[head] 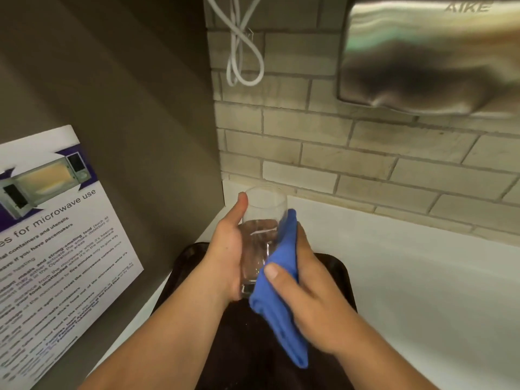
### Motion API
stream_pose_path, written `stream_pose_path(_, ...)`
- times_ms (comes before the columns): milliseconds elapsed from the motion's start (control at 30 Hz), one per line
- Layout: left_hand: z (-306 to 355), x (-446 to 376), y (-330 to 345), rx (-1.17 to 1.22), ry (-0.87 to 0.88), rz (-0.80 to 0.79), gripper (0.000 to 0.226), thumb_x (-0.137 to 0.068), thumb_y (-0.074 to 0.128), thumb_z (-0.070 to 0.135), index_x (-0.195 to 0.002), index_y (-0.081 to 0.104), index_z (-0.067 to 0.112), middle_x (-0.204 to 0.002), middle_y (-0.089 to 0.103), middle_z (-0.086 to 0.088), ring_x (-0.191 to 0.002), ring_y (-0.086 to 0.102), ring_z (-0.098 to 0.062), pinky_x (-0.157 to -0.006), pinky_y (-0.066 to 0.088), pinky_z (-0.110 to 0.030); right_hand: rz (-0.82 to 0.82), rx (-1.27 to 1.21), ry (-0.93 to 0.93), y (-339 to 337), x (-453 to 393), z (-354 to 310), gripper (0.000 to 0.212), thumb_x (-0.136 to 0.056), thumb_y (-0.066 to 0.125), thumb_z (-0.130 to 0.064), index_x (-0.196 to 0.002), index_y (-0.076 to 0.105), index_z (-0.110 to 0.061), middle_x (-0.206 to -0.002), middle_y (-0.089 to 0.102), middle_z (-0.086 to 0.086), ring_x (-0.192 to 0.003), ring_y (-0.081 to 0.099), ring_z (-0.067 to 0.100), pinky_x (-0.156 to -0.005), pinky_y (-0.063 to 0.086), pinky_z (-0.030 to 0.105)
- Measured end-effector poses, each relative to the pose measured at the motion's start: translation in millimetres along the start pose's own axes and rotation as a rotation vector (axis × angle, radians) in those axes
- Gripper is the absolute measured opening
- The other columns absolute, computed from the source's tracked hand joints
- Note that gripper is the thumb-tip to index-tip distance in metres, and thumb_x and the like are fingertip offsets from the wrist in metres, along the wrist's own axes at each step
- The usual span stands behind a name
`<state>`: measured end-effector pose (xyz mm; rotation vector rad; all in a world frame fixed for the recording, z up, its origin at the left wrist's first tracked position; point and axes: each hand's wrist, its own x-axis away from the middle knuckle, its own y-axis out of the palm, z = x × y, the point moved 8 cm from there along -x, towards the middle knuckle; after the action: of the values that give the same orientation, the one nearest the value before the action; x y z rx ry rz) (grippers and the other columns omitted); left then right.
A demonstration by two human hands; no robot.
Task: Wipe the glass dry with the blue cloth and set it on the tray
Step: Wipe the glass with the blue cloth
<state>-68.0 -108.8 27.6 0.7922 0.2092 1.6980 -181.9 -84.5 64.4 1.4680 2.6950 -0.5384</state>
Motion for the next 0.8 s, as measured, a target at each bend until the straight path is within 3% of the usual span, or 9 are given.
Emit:
stream_pose_path(67, -3, 1, -2, -0.060, 0.016, 0.022, 0.085, -0.088, 0.053, 0.077, -0.113, 0.072, -0.002, -0.095, 0.078, -0.020, -0.086, 0.076, -0.034, -0.089, 0.058, -0.045, 0.031, 0.085, -0.050, 0, -3, -3, 0.047, -0.098, 0.055, -0.033, -0.143, 0.041, -0.030, -0.121, 0.068, -0.011, -0.113, 0.067, 0.004, -0.096, 0.053, 0.023)
stream_pose_path(200, -14, 4, 7, -0.084, -0.003, -0.043, 0.082, -0.084, 0.062, 0.070, -0.128, 0.073, 0.002, -0.128, 0.075, -0.024, -0.117, 0.073, -0.037, -0.110, 0.051, -0.051, 0.257, -0.106, 0.096, -31, -30, 10, 0.040, -0.098, 0.051, -0.049, -0.129, 0.058, -0.025, -0.108, 0.075, -0.004, -0.099, 0.072, 0.005, -0.095, 0.055, 0.032)
stream_pose_path(267, -13, 2, 10, -0.108, 0.002, -0.055, 0.075, -0.089, 0.055, 0.069, -0.125, 0.076, 0.007, -0.126, 0.077, -0.021, -0.119, 0.073, -0.035, -0.111, 0.050, -0.049, 0.305, -0.120, 0.129, -38, -36, 16, 0.041, -0.098, 0.049, -0.050, -0.130, 0.058, -0.026, -0.109, 0.074, -0.007, -0.100, 0.071, 0.002, -0.097, 0.055, 0.027)
stream_pose_path(367, -13, 4, 14, -0.158, 0.004, -0.005, 0.073, -0.090, 0.052, 0.071, -0.121, 0.077, 0.010, -0.114, 0.082, -0.017, -0.107, 0.078, -0.031, -0.100, 0.058, -0.045, 0.354, -0.067, 0.135, -38, -35, 19, 0.039, -0.099, 0.051, -0.045, -0.134, 0.054, -0.029, -0.101, 0.070, -0.016, -0.088, 0.067, -0.015, -0.076, 0.052, 0.004)
stream_pose_path(467, -18, 7, 18, -0.092, 0.036, 0.012, 0.063, -0.092, 0.053, 0.065, -0.110, 0.079, 0.010, -0.096, 0.085, -0.015, -0.083, 0.083, -0.024, -0.081, 0.060, -0.039, 0.330, -0.004, 0.117, -34, -37, 18, 0.038, -0.098, 0.051, -0.046, -0.130, 0.056, -0.026, -0.098, 0.072, -0.013, -0.090, 0.067, -0.011, -0.071, 0.050, 0.003)
stream_pose_path(567, -18, 13, 22, -0.056, 0.057, -0.012, 0.063, -0.081, 0.061, 0.062, -0.114, 0.079, 0.011, -0.108, 0.083, -0.017, -0.097, 0.081, -0.028, -0.089, 0.061, -0.041, 0.351, -0.031, 0.119, -39, -41, 16, 0.039, -0.100, 0.044, -0.049, -0.114, 0.064, -0.019, -0.096, 0.074, -0.005, -0.085, 0.072, 0.005, -0.076, 0.054, 0.015)
stream_pose_path(667, -16, 10, 15, -0.041, 0.025, 0.003, 0.075, -0.087, 0.057, 0.073, -0.120, 0.075, 0.008, -0.124, 0.077, -0.024, -0.115, 0.074, -0.043, -0.103, 0.055, -0.057, 0.315, -0.089, 0.221, -44, -40, 27, 0.045, -0.102, 0.040, -0.047, -0.097, 0.067, -0.013, -0.081, 0.072, -0.003, -0.081, 0.066, 0.020, -0.083, 0.055, 0.043)
stream_pose_path(733, -14, 7, 13, 0.014, -0.022, 0.002, 0.088, -0.084, 0.059, 0.078, -0.124, 0.069, 0.000, -0.128, 0.074, -0.021, -0.117, 0.070, -0.044, -0.110, 0.048, -0.060, 0.248, -0.149, 0.297, -38, -28, 35, 0.040, -0.102, 0.043, -0.047, -0.083, 0.066, -0.022, -0.063, 0.073, -0.008, -0.072, 0.067, 0.014, -0.077, 0.053, 0.031)
stream_pose_path(800, -10, 4, 8, -0.005, -0.016, 0.058, 0.082, -0.083, 0.059, 0.079, -0.117, 0.067, 0.005, -0.112, 0.073, -0.020, -0.103, 0.070, -0.039, -0.105, 0.051, -0.053, 0.152, -0.147, 0.229, -23, -13, 33, 0.025, -0.092, 0.049, -0.054, -0.096, 0.065, -0.034, -0.075, 0.077, -0.014, -0.080, 0.072, 0.001, -0.080, 0.049, 0.018)
